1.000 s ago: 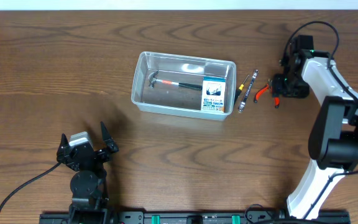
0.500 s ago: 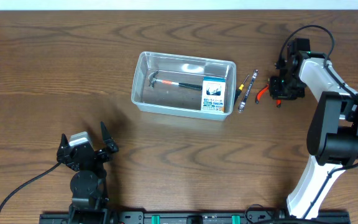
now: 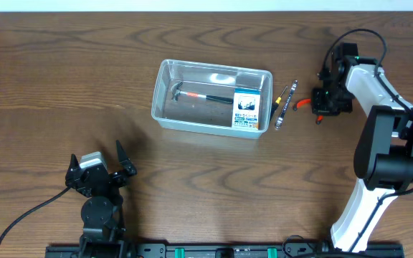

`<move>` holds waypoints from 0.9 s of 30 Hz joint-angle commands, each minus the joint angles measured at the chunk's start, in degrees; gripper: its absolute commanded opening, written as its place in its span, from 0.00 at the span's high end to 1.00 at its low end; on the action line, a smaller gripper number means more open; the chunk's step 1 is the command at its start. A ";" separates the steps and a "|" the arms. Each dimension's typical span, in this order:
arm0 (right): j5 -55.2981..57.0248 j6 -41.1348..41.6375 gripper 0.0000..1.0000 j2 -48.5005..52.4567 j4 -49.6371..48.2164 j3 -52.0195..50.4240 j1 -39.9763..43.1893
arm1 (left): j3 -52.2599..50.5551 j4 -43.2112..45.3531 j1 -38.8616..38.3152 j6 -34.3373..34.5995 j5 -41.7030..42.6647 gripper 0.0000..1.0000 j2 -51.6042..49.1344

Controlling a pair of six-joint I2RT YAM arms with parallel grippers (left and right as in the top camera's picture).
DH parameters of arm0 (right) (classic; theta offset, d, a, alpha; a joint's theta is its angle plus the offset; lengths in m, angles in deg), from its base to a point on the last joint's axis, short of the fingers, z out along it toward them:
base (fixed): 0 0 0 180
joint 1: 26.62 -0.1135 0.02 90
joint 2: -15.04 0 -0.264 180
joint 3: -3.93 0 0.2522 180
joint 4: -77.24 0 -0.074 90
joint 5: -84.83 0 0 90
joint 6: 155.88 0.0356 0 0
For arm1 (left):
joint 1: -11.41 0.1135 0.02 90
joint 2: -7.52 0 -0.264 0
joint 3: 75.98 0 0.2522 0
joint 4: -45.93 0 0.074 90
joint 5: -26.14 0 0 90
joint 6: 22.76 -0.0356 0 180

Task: Pack container
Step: 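Grasp the red-black pliers with the right gripper, then lower the pliers into the container and open the gripper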

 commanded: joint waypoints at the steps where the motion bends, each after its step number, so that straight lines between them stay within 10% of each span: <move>1: -2.75 0.83 0.99 -8.31 2.84 7.28 -2.05 | -1.27 -1.68 -0.17 -0.09 -1.11 0.02 0.22; 12: -7.06 -13.86 0.99 -22.05 -2.29 15.30 -22.99 | -1.27 -1.68 -0.17 -0.09 -1.14 0.02 0.22; 27: -11.72 -60.65 0.99 -0.70 -10.12 14.69 -33.92 | -1.27 -1.68 -0.17 -0.09 -1.11 0.02 0.22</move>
